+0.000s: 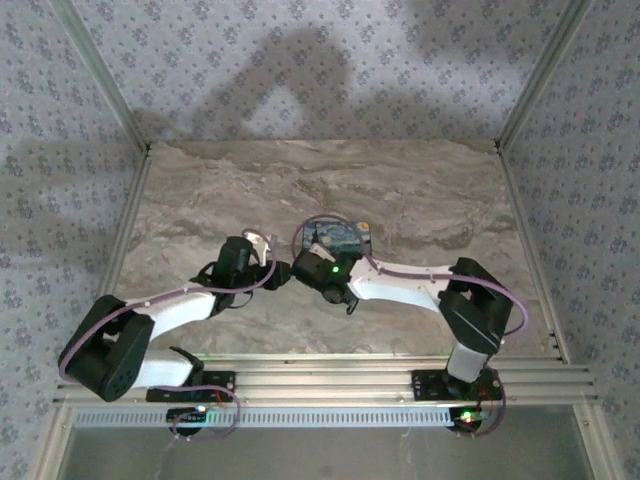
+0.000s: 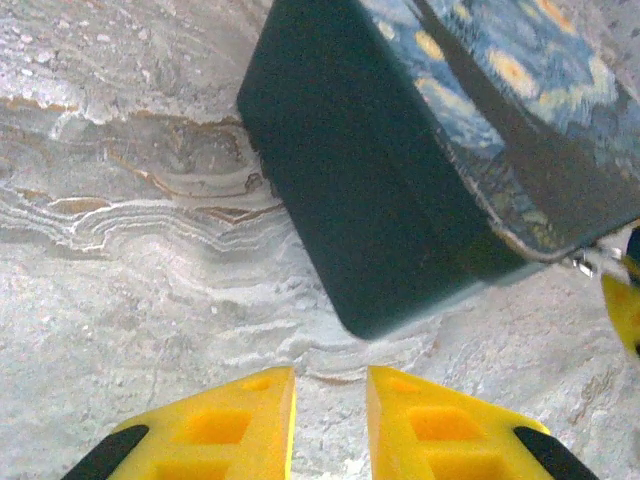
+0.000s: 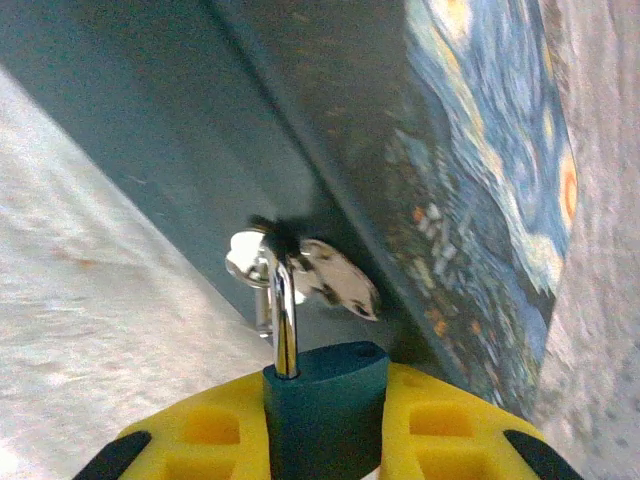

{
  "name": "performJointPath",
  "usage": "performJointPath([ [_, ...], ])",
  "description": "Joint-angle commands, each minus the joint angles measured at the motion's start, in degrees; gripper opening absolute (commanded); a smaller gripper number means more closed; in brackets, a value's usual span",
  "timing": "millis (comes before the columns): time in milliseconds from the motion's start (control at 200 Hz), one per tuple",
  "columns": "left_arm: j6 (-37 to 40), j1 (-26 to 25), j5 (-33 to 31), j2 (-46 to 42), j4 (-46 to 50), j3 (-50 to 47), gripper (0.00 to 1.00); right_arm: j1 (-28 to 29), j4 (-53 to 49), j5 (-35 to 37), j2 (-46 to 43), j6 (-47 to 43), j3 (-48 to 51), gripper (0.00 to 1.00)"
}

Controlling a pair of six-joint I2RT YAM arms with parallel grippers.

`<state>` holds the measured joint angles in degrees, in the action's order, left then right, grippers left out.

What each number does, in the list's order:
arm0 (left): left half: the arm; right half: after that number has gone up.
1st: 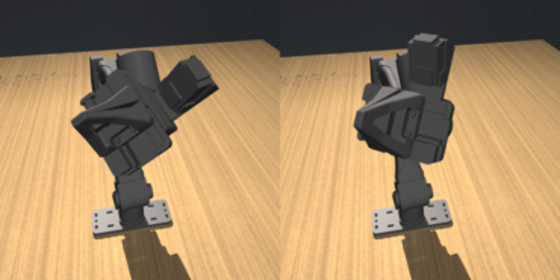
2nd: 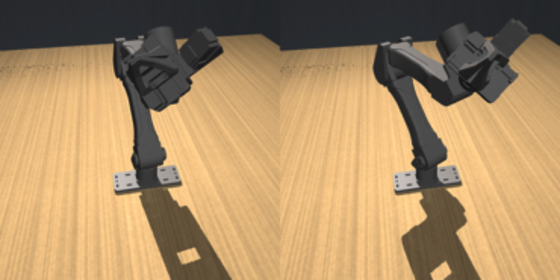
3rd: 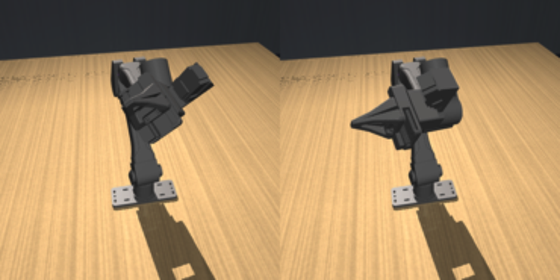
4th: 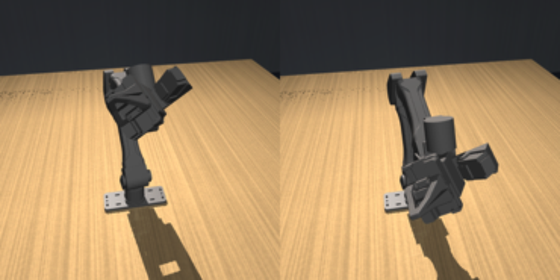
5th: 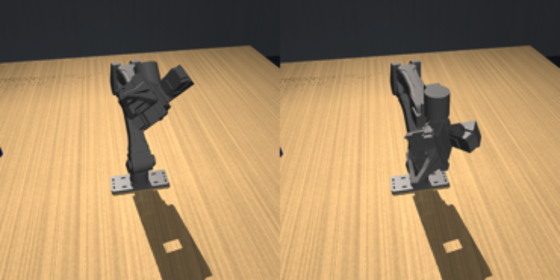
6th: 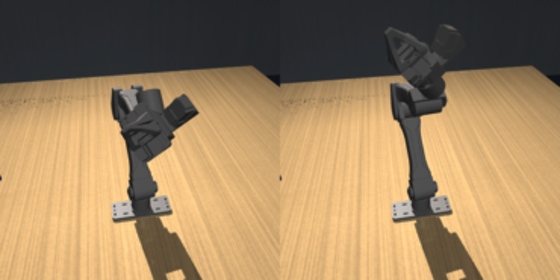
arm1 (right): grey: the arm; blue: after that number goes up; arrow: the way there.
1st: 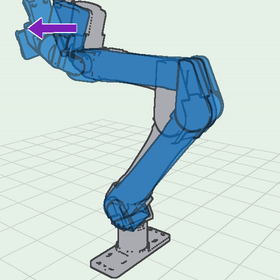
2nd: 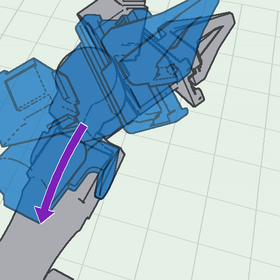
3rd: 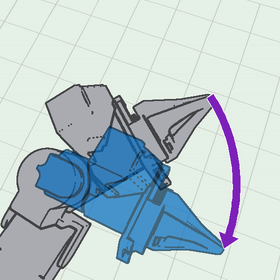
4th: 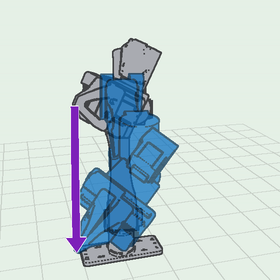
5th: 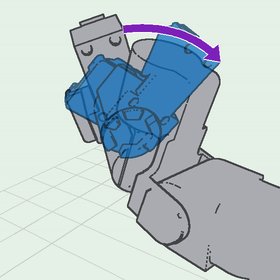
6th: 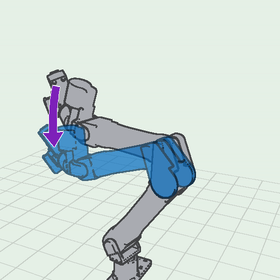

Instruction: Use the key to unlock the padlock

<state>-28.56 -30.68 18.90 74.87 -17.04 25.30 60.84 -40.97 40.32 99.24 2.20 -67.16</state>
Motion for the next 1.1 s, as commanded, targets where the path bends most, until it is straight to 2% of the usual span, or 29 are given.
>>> performJointPath([
  [0, 1.8, 0.3, 1.3, -1.3, 1.8, -0.6, 0.25, 0.6, -2.6, 8.2, 2.0, 1.4, -2.7, 0.00],
  [130, 2.1, 0.8, 2.7, -0.9, 1.1, -1.2, 0.25, 4.4, 6.2, 4.5, 1.8, -9.1, 1.4, 0.00],
  [240, 1.8, 1.8, 4.8, -0.4, 0.9, -1.4, 0.25, 6.0, 12.2, 1.2, 0.4, -13.1, 2.5, 0.00],
  [520, 1.3, 3.7, 6.1, 0.0, -0.2, -2.4, 0.25, 3.5, 13.2, 6.8, 1.4, -18.3, 0.9, 0.00],
  [565, 1.3, 3.8, 6.4, 0.3, -0.5, -2.4, 0.25, 2.8, 12.9, 4.8, 0.9, -18.0, 0.9, 0.00],
  [730, 0.8, 3.9, 7.5, 1.6, -3.7, -2.4, 0.25, 1.7, 13.8, -11.3, -4.2, -16.4, 1.9, 0.00],
  [794, 0.5, 3.9, 7.7, 2.5, -4.8, -2.4, 0.25, 1.2, 14.1, -15.5, -5.8, -15.6, 2.0, 0.00],
  [1094, 2.0, 4.6, 8.9, 6.1, -5.2, 1.1, 0.24, -0.1, 12.6, -21.3, -4.9, -15.3, -0.5, 0.00],
])
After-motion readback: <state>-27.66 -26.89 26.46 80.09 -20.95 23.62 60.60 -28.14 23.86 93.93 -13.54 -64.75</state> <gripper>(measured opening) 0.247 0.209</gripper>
